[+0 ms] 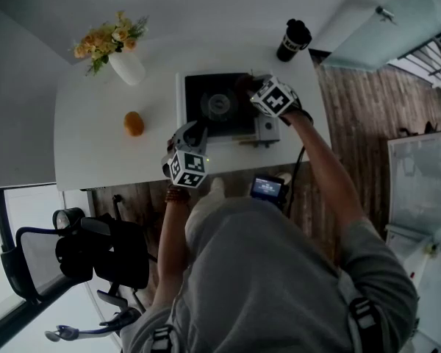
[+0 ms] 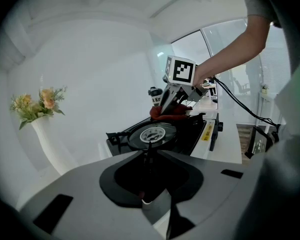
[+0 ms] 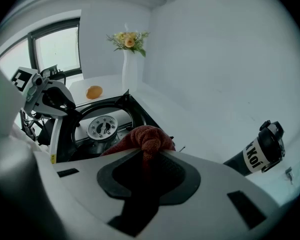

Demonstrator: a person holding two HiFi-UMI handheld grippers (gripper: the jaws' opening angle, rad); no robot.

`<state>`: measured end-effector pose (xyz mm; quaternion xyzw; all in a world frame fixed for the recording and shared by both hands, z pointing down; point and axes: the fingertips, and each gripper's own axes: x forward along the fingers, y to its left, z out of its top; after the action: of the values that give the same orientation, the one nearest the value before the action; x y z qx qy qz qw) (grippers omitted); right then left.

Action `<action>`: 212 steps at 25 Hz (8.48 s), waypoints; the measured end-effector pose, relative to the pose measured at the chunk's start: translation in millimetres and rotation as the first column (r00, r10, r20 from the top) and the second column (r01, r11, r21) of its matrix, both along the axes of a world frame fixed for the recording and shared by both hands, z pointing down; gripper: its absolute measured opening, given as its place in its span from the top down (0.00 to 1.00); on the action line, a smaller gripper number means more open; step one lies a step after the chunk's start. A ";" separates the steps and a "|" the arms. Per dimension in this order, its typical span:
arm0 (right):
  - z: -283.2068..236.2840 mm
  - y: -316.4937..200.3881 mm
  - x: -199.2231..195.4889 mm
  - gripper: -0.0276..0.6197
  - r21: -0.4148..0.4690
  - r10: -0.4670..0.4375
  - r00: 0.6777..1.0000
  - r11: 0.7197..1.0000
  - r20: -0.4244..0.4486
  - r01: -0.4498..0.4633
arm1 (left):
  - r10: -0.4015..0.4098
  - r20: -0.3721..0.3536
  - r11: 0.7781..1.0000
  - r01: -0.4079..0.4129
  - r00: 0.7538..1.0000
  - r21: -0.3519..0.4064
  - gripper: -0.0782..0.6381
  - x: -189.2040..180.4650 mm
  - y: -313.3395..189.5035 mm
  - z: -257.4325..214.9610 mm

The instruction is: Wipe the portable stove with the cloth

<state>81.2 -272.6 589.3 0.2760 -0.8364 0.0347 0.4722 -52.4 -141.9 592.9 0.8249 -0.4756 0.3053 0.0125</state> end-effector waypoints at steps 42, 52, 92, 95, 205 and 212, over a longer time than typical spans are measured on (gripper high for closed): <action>5.6 96.5 4.7 0.82 -0.220 -0.318 0.946 0.929 -0.064 0.298 | -0.032 0.028 0.999 0.032 0.999 -0.017 0.75 -1.2 -3.2 3.7; 9.1 105.7 8.7 0.82 -0.303 -0.345 0.937 0.889 0.050 0.344 | -0.027 0.024 0.999 0.028 0.999 -0.029 0.75 -1.5 -2.9 3.8; -1.6 158.4 -16.3 0.81 0.163 -0.355 0.858 0.885 -0.371 0.437 | 0.103 -0.170 0.994 -0.109 0.980 -0.028 0.66 -8.5 18.6 -5.7; -0.1 160.3 -22.7 0.81 0.156 -0.388 0.835 0.866 -0.389 0.475 | 0.071 -0.268 0.996 -0.081 0.961 -0.026 0.66 -12.9 17.2 -12.9; 7.1 -43.2 -51.4 0.81 -0.162 -0.334 0.919 0.939 -0.208 0.305 | 0.125 -0.246 0.976 -0.164 0.961 -0.143 0.71 -11.5 25.5 -1.7; 7.3 -41.8 -60.3 0.81 -0.144 -0.369 0.902 0.928 -0.223 0.344 | 0.127 -0.240 0.974 -0.166 0.963 -0.152 0.71 -11.3 24.9 -1.2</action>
<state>20.9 -314.5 596.6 0.0963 -0.8048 -0.0447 0.5840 -63.7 -117.0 591.7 0.8834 -0.3805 0.2482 0.1153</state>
